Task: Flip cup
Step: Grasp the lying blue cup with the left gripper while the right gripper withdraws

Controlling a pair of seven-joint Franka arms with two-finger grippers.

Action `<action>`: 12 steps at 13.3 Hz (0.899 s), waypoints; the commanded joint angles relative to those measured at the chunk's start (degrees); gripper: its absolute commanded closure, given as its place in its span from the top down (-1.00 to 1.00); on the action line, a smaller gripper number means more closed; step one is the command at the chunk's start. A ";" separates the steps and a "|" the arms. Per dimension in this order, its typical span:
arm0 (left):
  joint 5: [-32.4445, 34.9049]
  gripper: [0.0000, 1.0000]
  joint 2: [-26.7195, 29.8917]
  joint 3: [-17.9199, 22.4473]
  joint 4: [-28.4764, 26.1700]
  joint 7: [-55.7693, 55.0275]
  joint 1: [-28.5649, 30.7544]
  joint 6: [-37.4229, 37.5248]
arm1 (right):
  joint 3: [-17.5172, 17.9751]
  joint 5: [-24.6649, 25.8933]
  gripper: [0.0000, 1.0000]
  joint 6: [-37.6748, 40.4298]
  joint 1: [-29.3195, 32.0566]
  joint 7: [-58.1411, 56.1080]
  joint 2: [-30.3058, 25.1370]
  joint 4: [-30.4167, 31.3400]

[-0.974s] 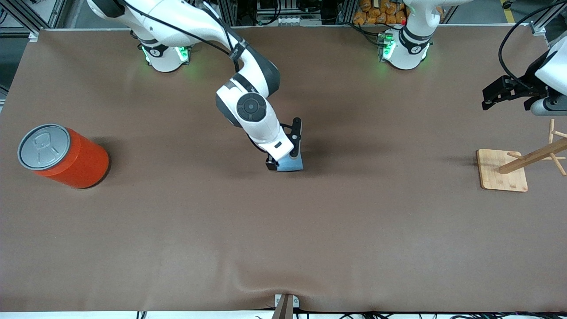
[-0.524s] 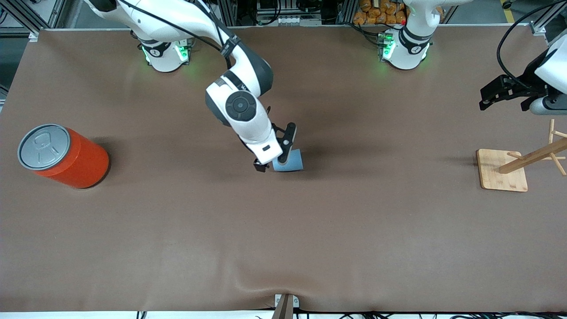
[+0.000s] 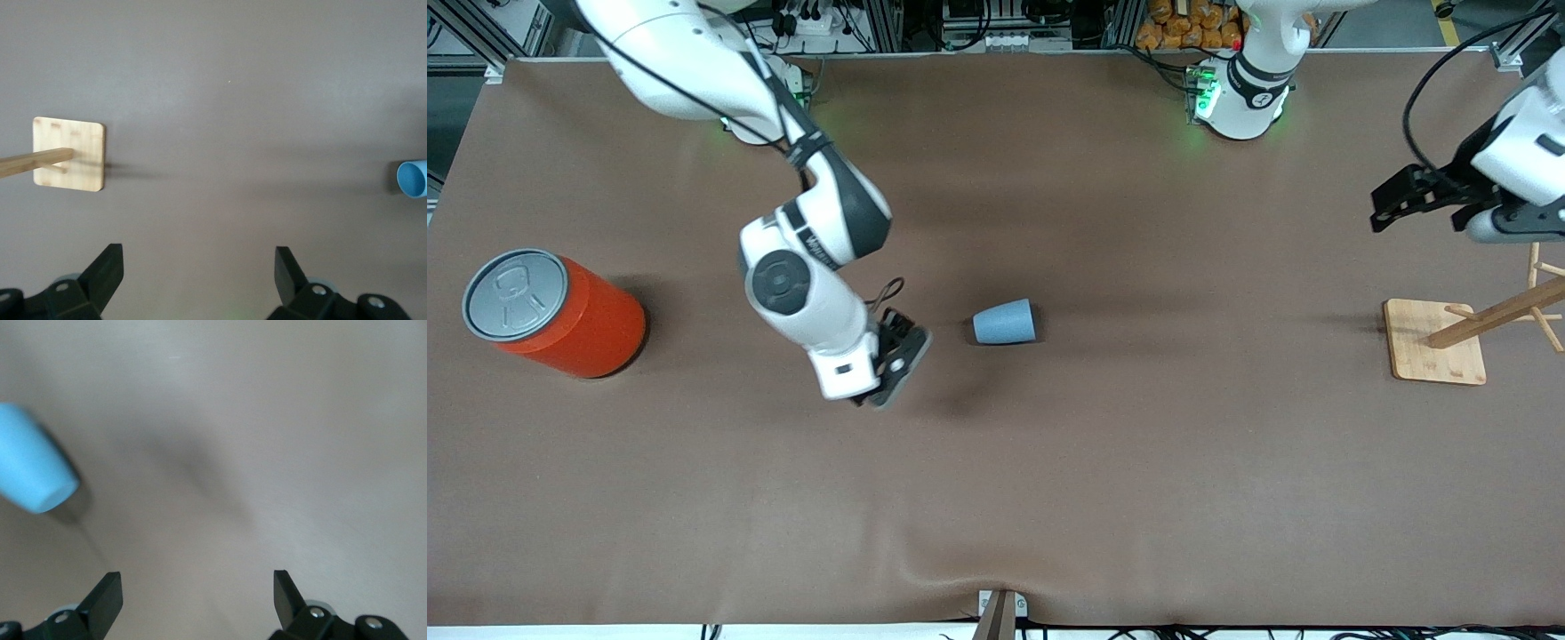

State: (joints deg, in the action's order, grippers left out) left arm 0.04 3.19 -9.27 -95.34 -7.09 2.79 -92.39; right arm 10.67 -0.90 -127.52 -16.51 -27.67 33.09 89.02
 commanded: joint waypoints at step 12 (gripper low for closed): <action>-24.88 1.00 -20.47 -15.59 -10.92 -9.43 -0.86 -29.32 | -12.70 1.34 1.00 -10.90 2.62 26.84 5.66 -4.74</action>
State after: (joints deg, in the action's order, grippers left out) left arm -20.34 -12.77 -23.47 -107.16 -16.16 1.86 -118.63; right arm -2.20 -0.68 -137.52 -14.25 -6.54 37.86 85.65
